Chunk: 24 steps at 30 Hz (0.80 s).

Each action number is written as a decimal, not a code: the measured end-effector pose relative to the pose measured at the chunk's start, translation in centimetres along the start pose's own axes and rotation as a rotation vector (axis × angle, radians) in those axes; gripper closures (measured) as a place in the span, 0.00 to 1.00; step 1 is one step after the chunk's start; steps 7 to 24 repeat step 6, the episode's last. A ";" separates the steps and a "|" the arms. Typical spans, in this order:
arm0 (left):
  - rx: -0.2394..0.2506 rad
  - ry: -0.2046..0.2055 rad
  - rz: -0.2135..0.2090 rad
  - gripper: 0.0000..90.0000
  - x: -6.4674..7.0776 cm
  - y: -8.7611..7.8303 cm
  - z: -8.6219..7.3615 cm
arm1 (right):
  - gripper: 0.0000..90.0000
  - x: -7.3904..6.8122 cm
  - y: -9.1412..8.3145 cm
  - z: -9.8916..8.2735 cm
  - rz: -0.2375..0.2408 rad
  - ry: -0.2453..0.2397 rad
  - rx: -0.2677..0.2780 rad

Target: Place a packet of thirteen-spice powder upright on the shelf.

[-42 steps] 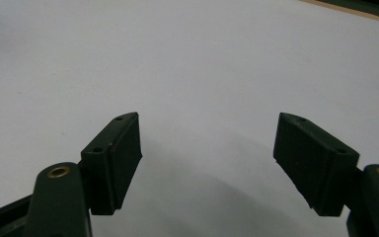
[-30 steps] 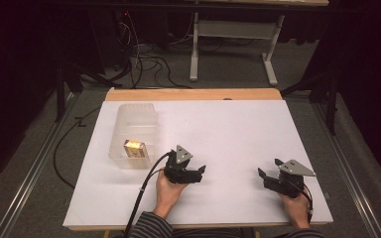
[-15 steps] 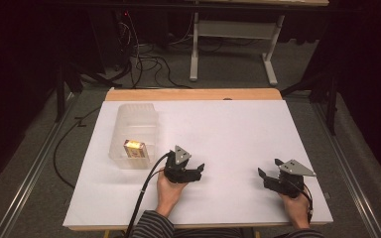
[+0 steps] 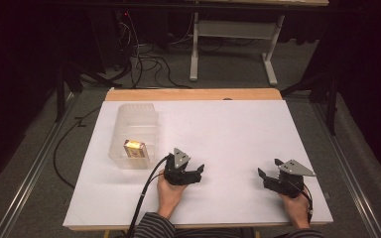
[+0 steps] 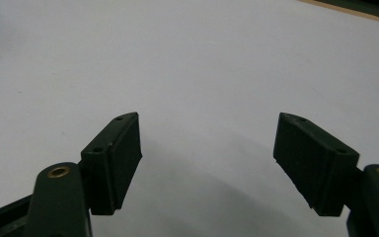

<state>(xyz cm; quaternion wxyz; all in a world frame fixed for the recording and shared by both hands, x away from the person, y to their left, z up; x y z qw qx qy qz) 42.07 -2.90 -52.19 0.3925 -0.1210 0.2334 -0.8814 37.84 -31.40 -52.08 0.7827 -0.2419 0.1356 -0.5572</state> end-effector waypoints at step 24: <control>0.015 0.028 0.014 0.22 0.2 -0.1 0.0 | 0.30 0.0 0.1 0.0 0.000 -0.009 0.000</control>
Point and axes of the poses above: each handheld gripper's, and its own axes: y roughly forward along the jaws, z roughly out of its top, x roughly to its right, the point moved 8 cm from there along y, roughly forward along the jaws, and after that the axes turned 3 degrees about y, right-handed, at the moved point
